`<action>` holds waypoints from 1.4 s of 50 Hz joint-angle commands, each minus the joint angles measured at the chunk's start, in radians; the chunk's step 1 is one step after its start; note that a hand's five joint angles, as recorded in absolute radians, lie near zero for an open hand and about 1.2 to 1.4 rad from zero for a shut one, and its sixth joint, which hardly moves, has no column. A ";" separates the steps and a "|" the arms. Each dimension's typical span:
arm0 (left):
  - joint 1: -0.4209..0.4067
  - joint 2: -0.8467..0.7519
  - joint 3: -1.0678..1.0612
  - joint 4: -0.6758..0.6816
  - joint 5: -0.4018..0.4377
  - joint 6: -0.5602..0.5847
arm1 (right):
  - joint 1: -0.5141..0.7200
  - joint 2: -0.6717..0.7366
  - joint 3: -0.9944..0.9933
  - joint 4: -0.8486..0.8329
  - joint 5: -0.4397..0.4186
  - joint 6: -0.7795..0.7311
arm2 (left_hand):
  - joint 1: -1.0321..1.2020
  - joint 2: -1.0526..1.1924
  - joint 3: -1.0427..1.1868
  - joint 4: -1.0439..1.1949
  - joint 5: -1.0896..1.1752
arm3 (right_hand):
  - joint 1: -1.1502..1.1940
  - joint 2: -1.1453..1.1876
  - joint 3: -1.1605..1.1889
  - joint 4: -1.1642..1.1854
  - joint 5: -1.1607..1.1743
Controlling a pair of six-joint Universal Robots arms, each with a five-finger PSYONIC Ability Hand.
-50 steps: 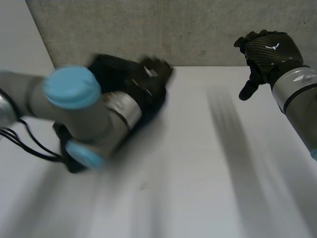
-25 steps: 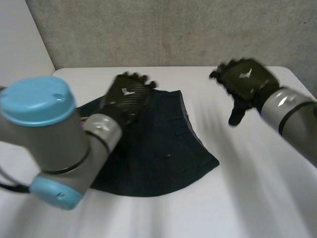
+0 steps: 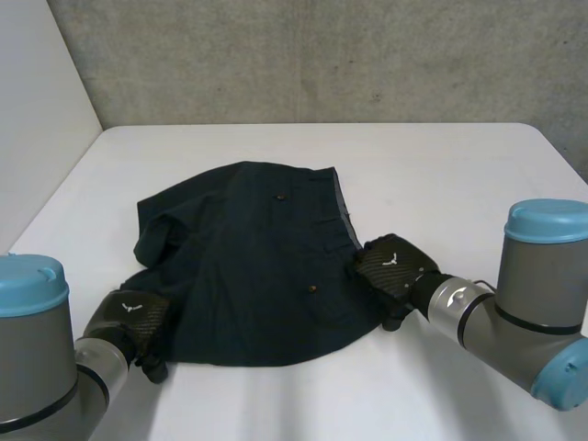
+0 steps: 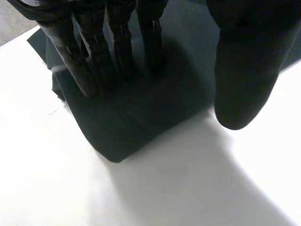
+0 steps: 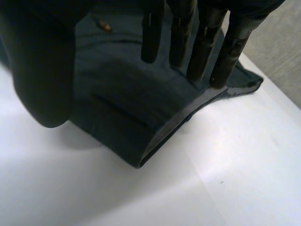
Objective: Fold the shorts.
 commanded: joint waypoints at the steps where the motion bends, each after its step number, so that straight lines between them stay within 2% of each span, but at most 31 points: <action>1: 0.046 -0.009 0.016 0.046 0.036 0.005 | 0.002 0.069 -0.049 0.004 -0.005 -0.029 | -0.108 -0.118 -0.122 -0.115 -0.113 | 0.279 0.226 0.216 0.213 0.232; 6: 0.053 -0.042 0.038 0.080 0.035 0.014 | 0.004 0.104 -0.078 0.004 -0.007 -0.029 | -0.123 -0.133 -0.136 -0.130 -0.128 | 0.493 0.440 0.430 0.427 0.446; 9: 0.055 -0.069 0.056 0.092 0.035 0.015 | 0.005 0.118 -0.103 0.004 -0.007 -0.026 | -0.123 -0.133 -0.136 -0.130 -0.128 | 0.997 0.944 0.934 0.931 0.950; 10: 0.055 -0.076 0.061 0.096 0.035 0.015 | 0.007 0.118 -0.113 0.004 -0.007 -0.020 | -0.120 -0.130 -0.133 -0.127 -0.125 | 1.029 0.976 0.966 0.964 0.982; 15: 0.055 -0.118 0.084 0.126 0.035 0.017 | 0.011 0.101 -0.123 0.002 -0.002 -0.006 | -0.100 -0.110 -0.113 -0.107 -0.104 | 1.030 0.976 0.966 0.964 0.982; 19: 0.054 -0.147 0.101 0.165 0.035 0.027 | 0.011 0.060 -0.123 0.010 0.010 0.011 | 0.099 0.089 0.086 0.092 0.095 | 1.030 0.976 0.966 0.964 0.982; 20: 0.054 -0.151 0.105 0.181 0.035 0.043 | 0.011 0.049 -0.121 0.012 0.011 0.019 | 0.327 0.317 0.314 0.320 0.322 | 1.030 0.976 0.966 0.964 0.982; 23: 0.052 -0.151 0.114 0.201 0.035 0.080 | 0.008 0.009 -0.115 0.015 0.014 0.066 | 0.829 0.819 0.816 0.822 0.824 | 1.030 0.976 0.966 0.964 0.982; 24: 0.050 -0.148 0.119 0.207 0.035 0.098 | 0.005 -0.002 -0.113 0.016 0.016 0.078 | 0.889 0.879 0.876 0.882 0.884 | 1.030 0.976 0.966 0.964 0.982; 27: 0.047 -0.127 0.122 0.204 0.040 0.126 | -0.004 -0.040 -0.107 0.042 0.024 0.123 | 0.889 0.879 0.876 0.882 0.885 | 1.030 0.976 0.966 0.964 0.982; 32: 0.037 0.064 0.125 0.143 0.053 0.164 | -0.006 -0.114 -0.113 0.133 0.030 0.143 | 0.889 0.879 0.876 0.882 0.885 | 1.030 0.976 0.966 0.964 0.982; 34: 0.034 0.129 0.133 0.100 0.069 0.166 | -0.007 -0.187 -0.124 0.191 0.039 0.140 | 0.889 0.879 0.876 0.882 0.885 | 1.030 0.976 0.966 0.964 0.982; 38: 0.035 0.318 0.197 -0.063 0.122 0.164 | -0.007 -0.329 -0.171 0.289 0.050 0.141 | 0.889 0.879 0.876 0.882 0.885 | 1.030 0.976 0.966 0.964 0.982; 39: 0.038 0.383 0.241 -0.137 0.145 0.163 | -0.009 -0.359 -0.187 0.306 0.051 0.143 | 0.889 0.879 0.876 0.882 0.885 | 1.030 0.976 0.966 0.964 0.982; 43: 0.050 0.500 0.387 -0.286 0.193 0.153 | -0.018 -0.491 -0.280 0.367 0.060 0.155 | 0.889 0.879 0.876 0.882 0.885 | 1.030 0.976 0.966 0.964 0.982; 46: 0.057 0.539 0.481 -0.327 0.201 0.147 | -0.029 -0.574 -0.357 0.386 0.083 0.177 | 0.889 0.879 0.876 0.882 0.885 | 1.030 0.976 0.966 0.964 0.982; 51: 0.061 0.551 0.630 -0.333 0.199 0.120 | -0.033 -0.609 -0.438 0.387 0.105 0.241 | 0.889 0.879 0.876 0.882 0.885 | 1.030 0.976 0.966 0.964 0.982; 54: 0.063 0.534 0.645 -0.331 0.202 0.117 | -0.039 -0.579 -0.451 0.386 0.105 0.258 | 0.889 0.879 0.876 0.882 0.885 | 1.030 0.976 0.966 0.964 0.982; 58: 0.063 0.406 0.634 -0.322 0.202 0.112 | -0.026 -0.455 -0.455 0.386 0.126 0.253 | 0.889 0.879 0.876 0.882 0.885 | 1.030 0.976 0.966 0.964 0.982; 64: 0.060 0.093 0.712 -0.249 0.193 0.090 | 0.001 -0.281 -0.498 0.363 0.180 0.250 | 0.889 0.879 0.876 0.882 0.885 | 1.030 0.976 0.966 0.964 0.982; 70: 0.041 -0.269 0.983 -0.141 0.158 0.094 | 0.010 -0.040 -0.638 0.253 0.320 0.236 | 0.889 0.879 0.876 0.882 0.885 | 1.030 0.976 0.966 0.964 0.982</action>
